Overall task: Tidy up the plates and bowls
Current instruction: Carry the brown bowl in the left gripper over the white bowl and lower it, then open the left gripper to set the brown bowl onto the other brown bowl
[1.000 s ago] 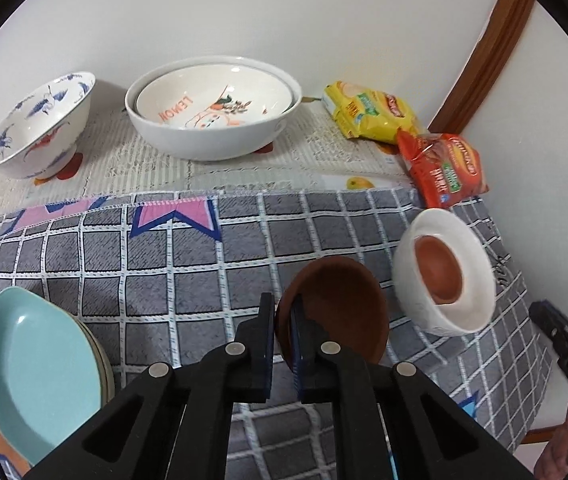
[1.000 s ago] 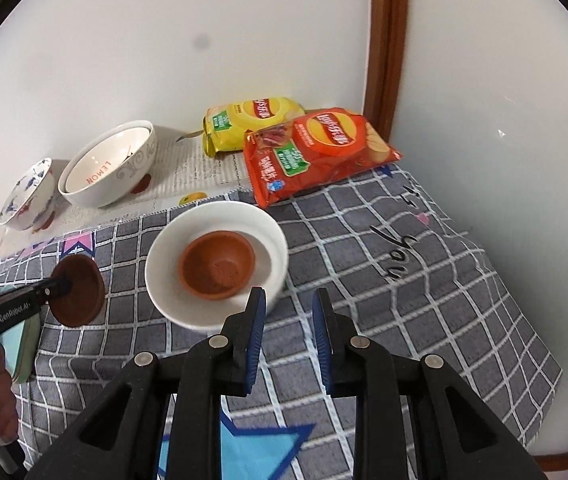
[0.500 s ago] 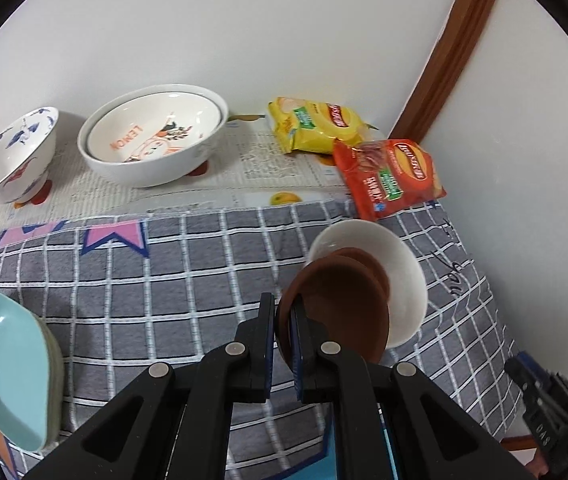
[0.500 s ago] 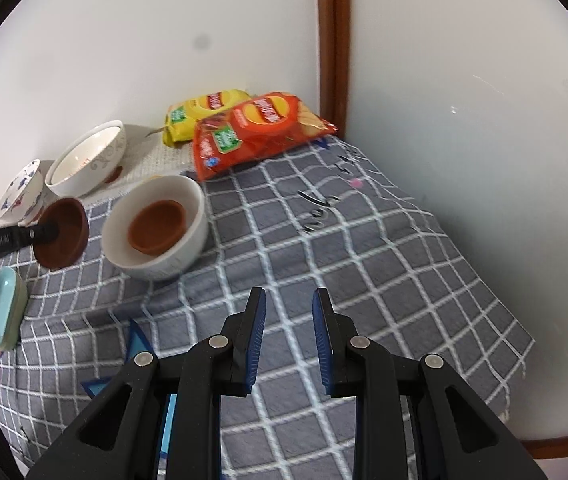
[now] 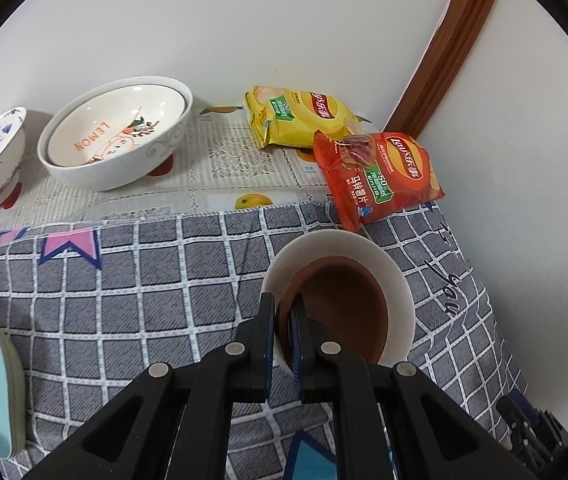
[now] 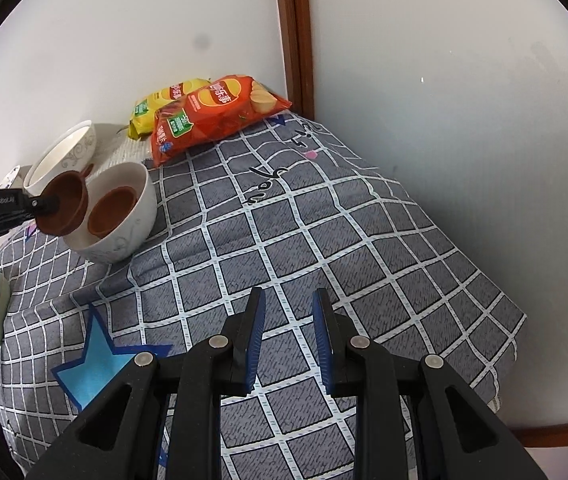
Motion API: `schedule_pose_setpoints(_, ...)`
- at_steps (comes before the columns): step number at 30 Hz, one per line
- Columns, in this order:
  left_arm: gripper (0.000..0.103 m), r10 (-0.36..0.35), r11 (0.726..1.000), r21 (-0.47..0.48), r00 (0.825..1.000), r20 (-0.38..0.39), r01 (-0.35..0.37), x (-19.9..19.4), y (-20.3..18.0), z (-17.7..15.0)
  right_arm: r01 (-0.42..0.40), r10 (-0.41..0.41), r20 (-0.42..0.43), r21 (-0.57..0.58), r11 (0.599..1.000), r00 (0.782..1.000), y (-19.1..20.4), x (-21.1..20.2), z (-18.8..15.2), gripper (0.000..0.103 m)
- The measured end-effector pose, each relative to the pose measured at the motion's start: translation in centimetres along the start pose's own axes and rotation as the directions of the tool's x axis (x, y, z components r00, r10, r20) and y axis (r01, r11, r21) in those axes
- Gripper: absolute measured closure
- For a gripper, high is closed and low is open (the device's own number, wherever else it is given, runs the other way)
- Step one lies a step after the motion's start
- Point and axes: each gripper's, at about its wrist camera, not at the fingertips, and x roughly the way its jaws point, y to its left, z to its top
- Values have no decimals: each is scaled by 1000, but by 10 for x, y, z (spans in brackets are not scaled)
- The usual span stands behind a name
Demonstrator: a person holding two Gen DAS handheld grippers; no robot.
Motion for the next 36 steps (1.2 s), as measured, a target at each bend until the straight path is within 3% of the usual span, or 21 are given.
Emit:
schedule_pose_setpoints(17, 95, 2, 1000, 3, 999, -40, -2, 39, -8, 8, -25, 23, -27, -53, 998, 999, 28, 25, -8, 77)
schedule_pose_setpoints(29, 95, -3, 1000, -11, 998, -55, 3, 48, -9, 6, -14, 12, -33, -49, 999, 999, 30, 22, -12, 66)
schedule_pose_setpoints(30, 95, -4, 1000, -8, 998, -55, 4, 48, -9, 6, -4, 2, -36, -51, 999, 999, 31, 22, -13, 61)
schedule_pose_setpoints(36, 95, -10, 1000, -13, 998, -57, 9, 48, -9, 5, 74, -76, -20, -67, 995, 997, 35, 20, -13, 54)
